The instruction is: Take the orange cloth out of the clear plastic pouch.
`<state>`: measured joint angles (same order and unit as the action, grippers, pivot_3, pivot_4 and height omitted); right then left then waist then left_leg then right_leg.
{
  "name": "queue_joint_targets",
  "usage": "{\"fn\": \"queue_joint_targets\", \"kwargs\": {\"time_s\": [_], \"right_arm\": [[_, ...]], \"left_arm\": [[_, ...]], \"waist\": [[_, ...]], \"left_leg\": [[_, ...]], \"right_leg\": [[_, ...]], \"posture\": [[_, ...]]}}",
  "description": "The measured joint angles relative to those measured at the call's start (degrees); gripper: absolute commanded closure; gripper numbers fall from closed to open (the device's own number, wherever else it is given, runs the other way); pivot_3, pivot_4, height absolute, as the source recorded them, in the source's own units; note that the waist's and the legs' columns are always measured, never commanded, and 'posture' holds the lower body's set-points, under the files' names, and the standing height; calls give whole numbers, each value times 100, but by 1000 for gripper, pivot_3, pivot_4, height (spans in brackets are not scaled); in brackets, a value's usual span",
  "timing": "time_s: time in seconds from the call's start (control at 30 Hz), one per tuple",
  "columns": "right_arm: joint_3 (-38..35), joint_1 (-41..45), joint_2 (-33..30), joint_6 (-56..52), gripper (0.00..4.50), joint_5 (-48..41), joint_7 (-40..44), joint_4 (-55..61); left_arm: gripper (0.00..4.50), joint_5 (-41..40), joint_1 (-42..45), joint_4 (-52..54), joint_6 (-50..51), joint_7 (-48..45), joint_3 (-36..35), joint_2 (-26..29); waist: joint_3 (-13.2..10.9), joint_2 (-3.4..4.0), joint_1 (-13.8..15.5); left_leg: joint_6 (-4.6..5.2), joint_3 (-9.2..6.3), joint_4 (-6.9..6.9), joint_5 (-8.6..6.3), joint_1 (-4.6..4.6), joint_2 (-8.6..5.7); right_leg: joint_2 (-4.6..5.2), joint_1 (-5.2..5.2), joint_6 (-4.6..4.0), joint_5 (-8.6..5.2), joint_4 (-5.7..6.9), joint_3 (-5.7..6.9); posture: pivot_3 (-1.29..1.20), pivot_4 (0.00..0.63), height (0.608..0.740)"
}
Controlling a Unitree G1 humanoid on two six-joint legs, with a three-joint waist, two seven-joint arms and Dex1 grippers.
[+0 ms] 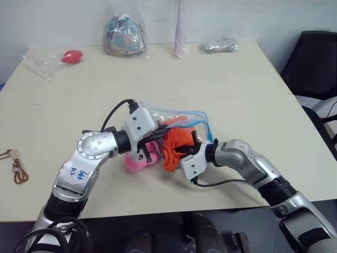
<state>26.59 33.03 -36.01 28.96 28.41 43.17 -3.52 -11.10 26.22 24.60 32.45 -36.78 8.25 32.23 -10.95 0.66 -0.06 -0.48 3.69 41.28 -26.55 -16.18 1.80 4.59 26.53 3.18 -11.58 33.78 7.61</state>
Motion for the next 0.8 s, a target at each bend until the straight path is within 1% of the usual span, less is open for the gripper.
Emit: {"fn": "queue_joint_targets", "kwargs": {"time_s": [0.17,0.27,0.33,0.4,0.57,0.67,0.7,0.8], "right_arm": [[-230,-452,-782,664,4480,-1182,454,757],[-267,-705,-1143,823,4480,-1758,770,1081],[-437,-935,-1326,510,4480,-2396,958,1430],[-727,-1013,-1501,-108,4480,-3184,1114,1808],[-1977,-639,-2248,-1991,4480,-5059,1534,2269],[-2670,-365,-2736,-2849,4500,-5781,1874,2237],[-2846,-262,-2828,-3039,4500,-5917,1986,2141],[-3095,73,-2867,-3290,4500,-5969,2157,1601]], "left_arm": [[4500,351,82,-543,-288,125,96,-36],[4500,489,219,-795,-341,175,152,-85],[4500,618,243,-935,-495,174,180,-41],[4500,729,215,-1010,-638,149,195,48],[4500,801,-211,-958,-920,-78,119,431],[3824,717,-480,-877,-935,-232,17,513],[3526,668,-546,-834,-936,-275,-51,513],[2592,467,-740,-580,-940,-529,-178,666]], "waist": [[0,0,-2],[0,0,1],[0,0,7],[-1,0,-4],[-1,1,15],[-2,2,49],[-2,2,68],[-2,1,99]], "left_leg": [[0,0,-2,0,-1,-1],[0,2,-1,0,0,0],[0,2,0,0,0,1],[0,5,0,0,0,1],[2,2,0,-1,0,4],[7,-2,-1,-4,-1,5],[9,-1,-1,-5,-2,5],[12,6,-2,-7,-3,2]], "right_leg": [[0,-5,1,1,-4,3],[0,-5,2,1,0,1],[1,-5,1,1,2,2],[2,-1,2,2,3,0],[6,1,1,2,0,4],[9,3,1,2,-3,4],[9,2,1,2,-5,3],[11,1,1,2,-6,2]], "posture": [[0,150,740],[0,150,740],[0,150,740],[0,150,740],[0,150,740],[0,150,740],[0,150,740],[0,150,740]]}}
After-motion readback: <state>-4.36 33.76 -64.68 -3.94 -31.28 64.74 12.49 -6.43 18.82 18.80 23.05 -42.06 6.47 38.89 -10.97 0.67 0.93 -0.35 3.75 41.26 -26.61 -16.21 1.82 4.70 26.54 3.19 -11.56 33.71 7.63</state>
